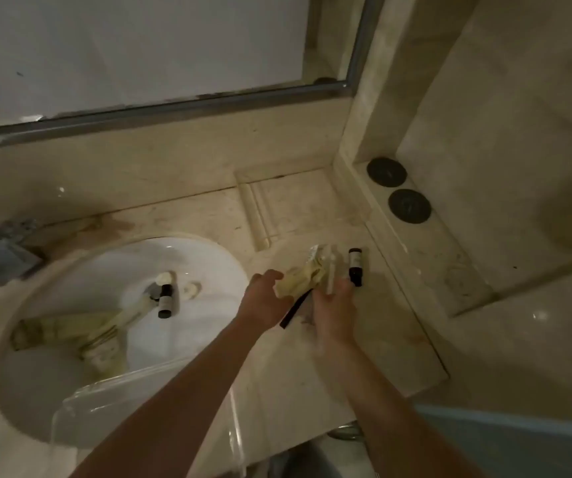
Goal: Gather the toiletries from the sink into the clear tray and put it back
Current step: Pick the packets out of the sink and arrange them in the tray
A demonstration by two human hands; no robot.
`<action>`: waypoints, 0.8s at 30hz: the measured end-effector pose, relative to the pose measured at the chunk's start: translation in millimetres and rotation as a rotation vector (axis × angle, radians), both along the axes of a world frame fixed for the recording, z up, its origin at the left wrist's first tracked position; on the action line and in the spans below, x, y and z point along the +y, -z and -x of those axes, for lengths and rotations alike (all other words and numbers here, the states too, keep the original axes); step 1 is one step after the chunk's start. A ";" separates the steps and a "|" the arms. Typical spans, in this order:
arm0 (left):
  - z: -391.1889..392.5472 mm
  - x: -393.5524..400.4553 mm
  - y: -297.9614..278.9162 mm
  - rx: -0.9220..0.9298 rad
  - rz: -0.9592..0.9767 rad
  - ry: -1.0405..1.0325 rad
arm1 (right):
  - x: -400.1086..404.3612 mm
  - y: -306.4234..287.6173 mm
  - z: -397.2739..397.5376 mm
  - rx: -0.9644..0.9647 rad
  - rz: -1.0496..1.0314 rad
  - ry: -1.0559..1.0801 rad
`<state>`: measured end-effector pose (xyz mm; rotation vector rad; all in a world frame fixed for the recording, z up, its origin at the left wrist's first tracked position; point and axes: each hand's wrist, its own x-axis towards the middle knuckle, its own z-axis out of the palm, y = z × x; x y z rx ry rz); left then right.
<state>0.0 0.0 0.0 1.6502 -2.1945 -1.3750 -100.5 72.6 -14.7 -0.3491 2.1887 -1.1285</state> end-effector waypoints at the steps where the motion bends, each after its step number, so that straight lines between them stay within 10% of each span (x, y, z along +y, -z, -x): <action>1: 9.3 -0.9 -2.3 -0.042 0.012 0.068 | -3.3 0.4 6.8 -0.007 0.009 0.007; 9: 44.9 -8.8 13.2 -0.160 0.138 0.183 | -25.3 4.9 32.9 -0.099 0.108 -0.186; 24: -18.9 -11.4 -23.4 0.770 -0.572 -0.548 | -37.8 -25.9 9.4 -0.509 0.289 -0.068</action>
